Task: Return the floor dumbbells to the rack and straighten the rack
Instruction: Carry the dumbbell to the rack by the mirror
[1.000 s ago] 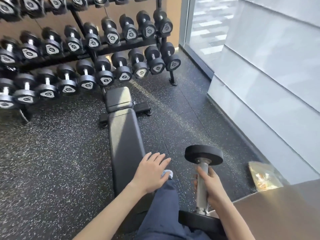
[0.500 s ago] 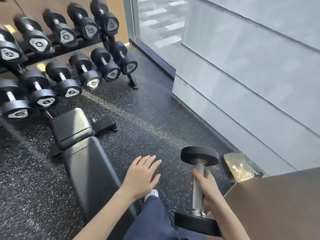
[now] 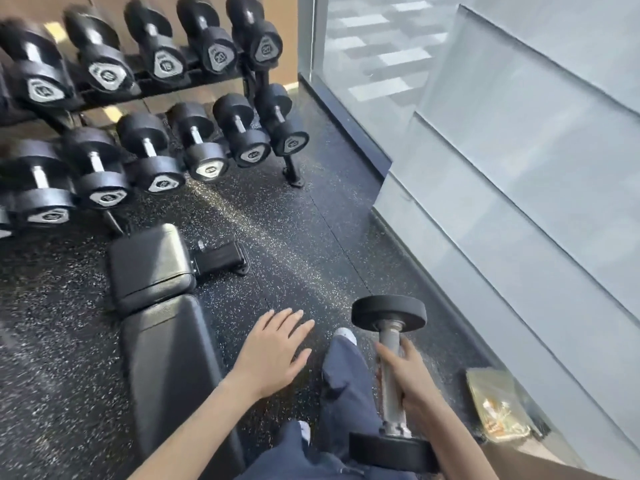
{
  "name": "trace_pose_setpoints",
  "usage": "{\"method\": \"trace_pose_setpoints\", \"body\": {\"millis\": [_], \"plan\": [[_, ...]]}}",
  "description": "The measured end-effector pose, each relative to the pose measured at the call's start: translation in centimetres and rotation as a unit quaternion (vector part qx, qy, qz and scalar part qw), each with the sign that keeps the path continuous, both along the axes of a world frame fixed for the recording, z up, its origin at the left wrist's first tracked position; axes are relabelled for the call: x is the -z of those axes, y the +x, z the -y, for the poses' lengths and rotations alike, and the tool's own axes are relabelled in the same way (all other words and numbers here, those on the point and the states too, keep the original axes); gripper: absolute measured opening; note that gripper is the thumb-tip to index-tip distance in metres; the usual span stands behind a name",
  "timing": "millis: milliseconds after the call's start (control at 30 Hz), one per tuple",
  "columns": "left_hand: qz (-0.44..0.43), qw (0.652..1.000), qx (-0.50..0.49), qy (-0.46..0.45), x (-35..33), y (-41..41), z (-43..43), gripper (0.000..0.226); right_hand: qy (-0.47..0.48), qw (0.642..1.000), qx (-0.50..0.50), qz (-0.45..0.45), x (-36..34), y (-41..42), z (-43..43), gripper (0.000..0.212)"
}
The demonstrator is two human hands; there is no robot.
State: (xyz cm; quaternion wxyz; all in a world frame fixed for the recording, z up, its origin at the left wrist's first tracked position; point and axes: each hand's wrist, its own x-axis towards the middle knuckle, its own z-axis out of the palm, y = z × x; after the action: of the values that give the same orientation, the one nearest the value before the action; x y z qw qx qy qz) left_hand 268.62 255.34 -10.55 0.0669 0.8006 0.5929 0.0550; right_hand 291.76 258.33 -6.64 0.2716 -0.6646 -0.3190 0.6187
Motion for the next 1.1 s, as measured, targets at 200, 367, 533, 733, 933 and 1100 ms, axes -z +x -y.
{"method": "trace_pose_setpoints", "body": {"millis": [200,367,533,733,933,1100], "plan": [[-0.015,0.998,-0.059,-0.013,-1.2,0.6,-10.3,0.050,0.021,0.996,-0.080,-0.015,-0.4,-1.0,-13.4,0.021],[0.000,0.995,-0.104,0.000,-3.2,1.9,-18.6,0.048,0.041,0.991,-0.128,-0.027,-2.2,-0.7,-23.3,0.020],[0.009,0.992,-0.123,-0.001,-3.2,2.4,-24.6,0.049,0.031,0.986,-0.158,-0.032,-2.6,-0.3,-31.0,0.019],[0.015,0.990,-0.139,-0.013,-1.5,1.0,-31.3,0.048,0.022,0.982,-0.189,-0.019,-2.2,-1.3,-39.8,0.022],[0.022,0.989,-0.143,-0.018,-0.5,-2.4,-41.6,0.050,0.041,0.973,-0.225,-0.006,-2.7,-4.9,-50.5,0.024],[0.044,0.987,-0.155,-0.009,-1.1,-6.1,-50.6,0.050,0.061,0.958,-0.278,0.026,-4.8,-9.0,-59.7,0.024]]}}
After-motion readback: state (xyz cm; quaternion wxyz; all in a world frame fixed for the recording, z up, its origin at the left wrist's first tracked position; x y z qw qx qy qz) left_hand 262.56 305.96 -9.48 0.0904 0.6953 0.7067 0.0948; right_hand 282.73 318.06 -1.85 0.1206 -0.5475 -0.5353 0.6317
